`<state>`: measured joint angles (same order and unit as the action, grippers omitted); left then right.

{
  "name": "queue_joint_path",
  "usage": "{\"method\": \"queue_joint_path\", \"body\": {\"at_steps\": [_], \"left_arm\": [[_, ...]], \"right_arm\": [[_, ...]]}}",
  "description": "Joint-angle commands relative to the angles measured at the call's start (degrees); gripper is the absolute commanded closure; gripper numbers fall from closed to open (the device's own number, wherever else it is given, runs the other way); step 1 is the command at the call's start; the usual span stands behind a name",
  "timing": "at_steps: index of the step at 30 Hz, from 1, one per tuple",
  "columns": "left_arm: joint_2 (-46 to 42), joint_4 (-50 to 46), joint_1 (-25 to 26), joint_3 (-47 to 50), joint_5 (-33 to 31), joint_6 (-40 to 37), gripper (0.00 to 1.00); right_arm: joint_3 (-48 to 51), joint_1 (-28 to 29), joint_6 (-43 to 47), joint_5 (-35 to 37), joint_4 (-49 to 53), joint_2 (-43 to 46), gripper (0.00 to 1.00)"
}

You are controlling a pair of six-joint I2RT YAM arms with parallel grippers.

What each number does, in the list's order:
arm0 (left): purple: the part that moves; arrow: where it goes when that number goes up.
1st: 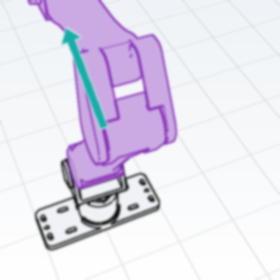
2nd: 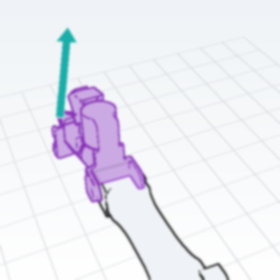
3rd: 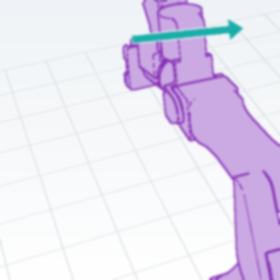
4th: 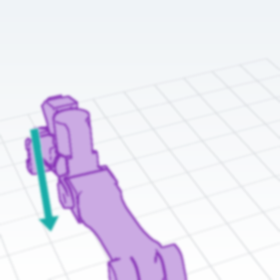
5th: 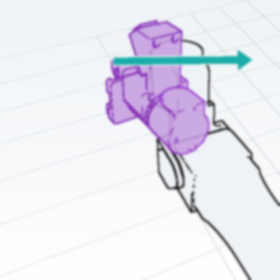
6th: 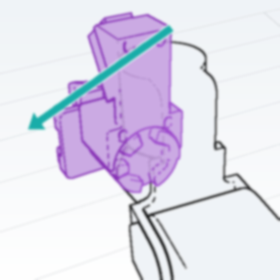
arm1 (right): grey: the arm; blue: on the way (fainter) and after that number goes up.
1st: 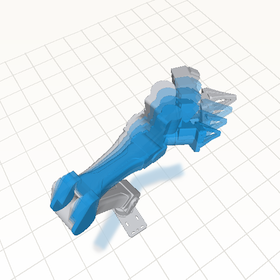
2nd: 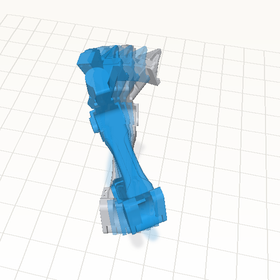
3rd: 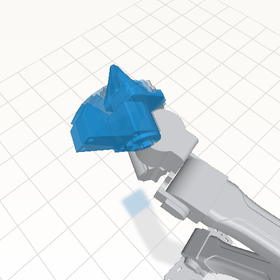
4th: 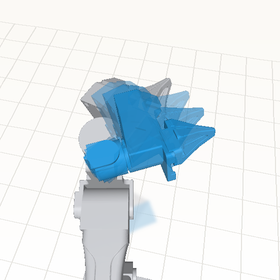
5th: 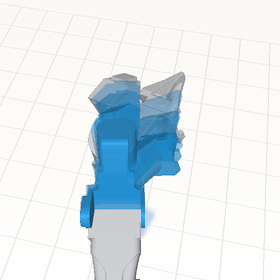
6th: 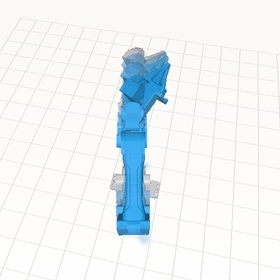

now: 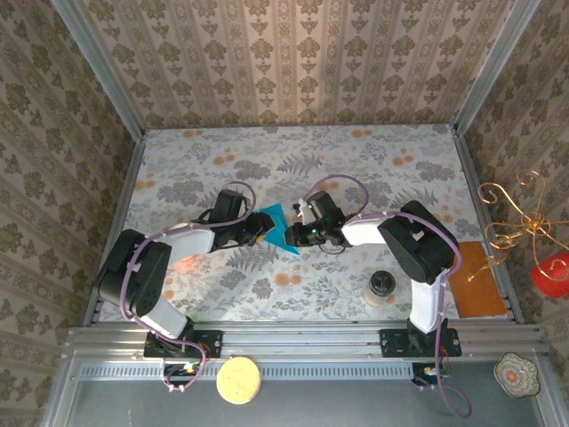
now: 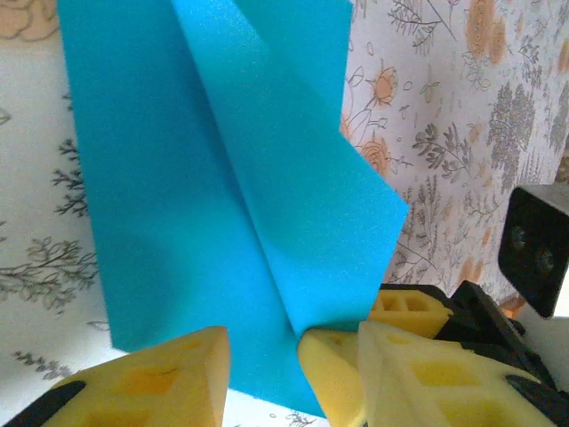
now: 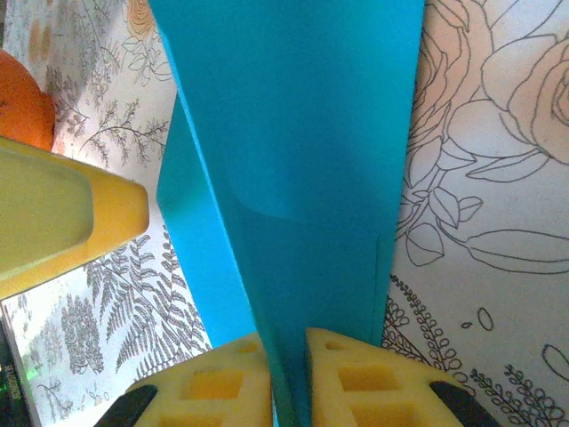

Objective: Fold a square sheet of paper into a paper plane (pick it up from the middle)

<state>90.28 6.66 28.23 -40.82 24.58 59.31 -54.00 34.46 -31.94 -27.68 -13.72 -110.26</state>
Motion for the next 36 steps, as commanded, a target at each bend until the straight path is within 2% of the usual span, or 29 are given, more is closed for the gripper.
{"method": "queue_joint_path", "body": {"at_steps": [1,16,36], "left_arm": [[1.7,-1.5,0.5,-2.0,-0.6,-3.5,0.54],[5.4,-5.8,1.3,-6.0,-1.7,-5.8,0.45],[10.4,-22.2,4.0,-12.7,-8.8,-9.0,0.41]], "right_arm": [[0.9,-0.5,-1.7,-1.9,-1.3,-1.1,0.82],[1.3,-0.6,-2.0,-1.9,-1.6,-1.6,0.81],[1.9,-0.7,-2.3,-1.5,0.9,1.9,0.71]]}}
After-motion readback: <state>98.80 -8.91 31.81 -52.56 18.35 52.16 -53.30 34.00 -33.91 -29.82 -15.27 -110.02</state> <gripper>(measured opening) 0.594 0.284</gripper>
